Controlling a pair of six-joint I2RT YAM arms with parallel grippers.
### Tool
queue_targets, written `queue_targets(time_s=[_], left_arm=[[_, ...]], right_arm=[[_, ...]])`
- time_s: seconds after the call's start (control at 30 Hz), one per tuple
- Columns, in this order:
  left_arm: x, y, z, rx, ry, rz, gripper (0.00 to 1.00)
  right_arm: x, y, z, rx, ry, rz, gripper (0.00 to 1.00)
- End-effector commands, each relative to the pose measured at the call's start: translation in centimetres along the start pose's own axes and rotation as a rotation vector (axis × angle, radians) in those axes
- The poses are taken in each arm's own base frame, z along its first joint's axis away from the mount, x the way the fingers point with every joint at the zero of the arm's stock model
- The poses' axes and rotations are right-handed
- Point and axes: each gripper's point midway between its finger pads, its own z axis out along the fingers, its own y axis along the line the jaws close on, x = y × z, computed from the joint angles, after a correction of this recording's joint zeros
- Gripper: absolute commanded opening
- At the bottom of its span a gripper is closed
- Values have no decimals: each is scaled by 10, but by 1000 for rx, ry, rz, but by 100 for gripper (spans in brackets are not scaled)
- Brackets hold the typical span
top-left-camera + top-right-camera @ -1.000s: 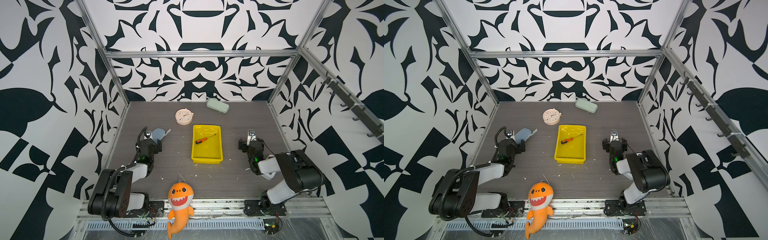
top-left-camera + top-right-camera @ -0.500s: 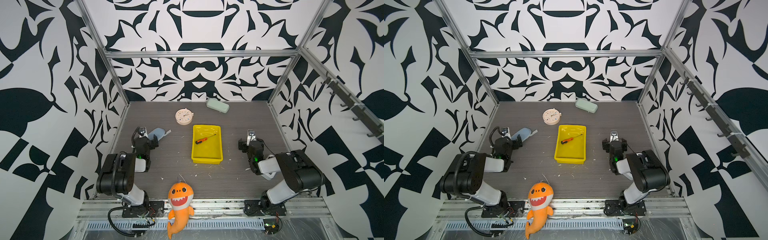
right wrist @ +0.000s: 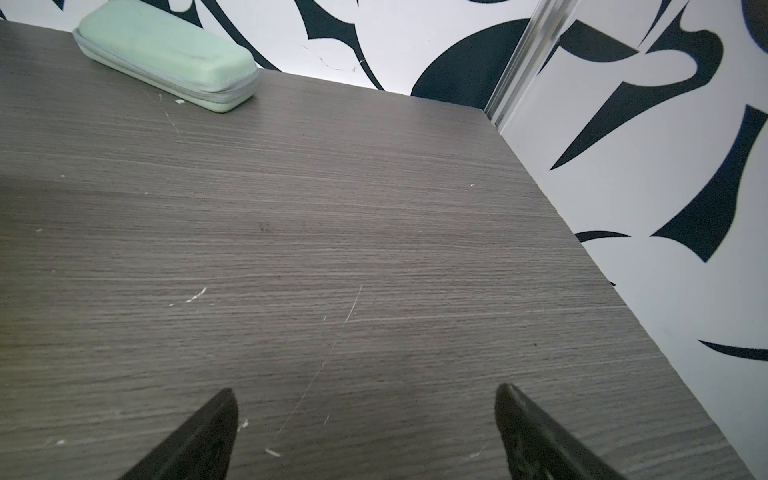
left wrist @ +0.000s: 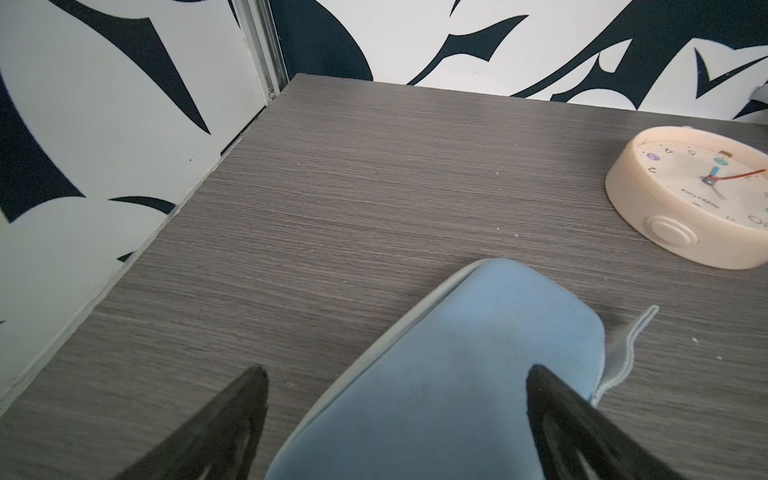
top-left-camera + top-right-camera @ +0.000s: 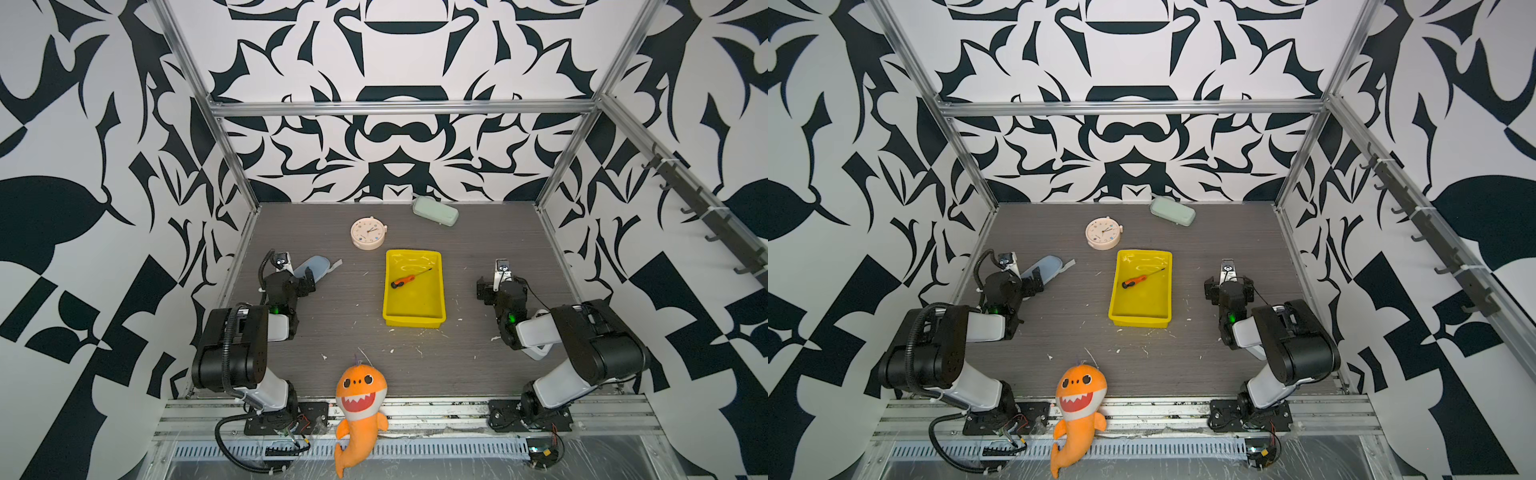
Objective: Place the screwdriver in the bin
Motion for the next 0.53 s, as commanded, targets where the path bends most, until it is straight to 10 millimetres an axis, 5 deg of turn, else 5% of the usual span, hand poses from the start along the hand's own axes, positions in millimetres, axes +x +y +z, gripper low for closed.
queue_targets(time_s=[0.0,0.5], left_arm=[[-7,-2,-1,13,-21,-13,99],[-7,-2,-1,11,-22,-14,99]], right_arm=[[-21,-1,2,1,-55,27,100],[-19,0,7,-41,-29,48,99]])
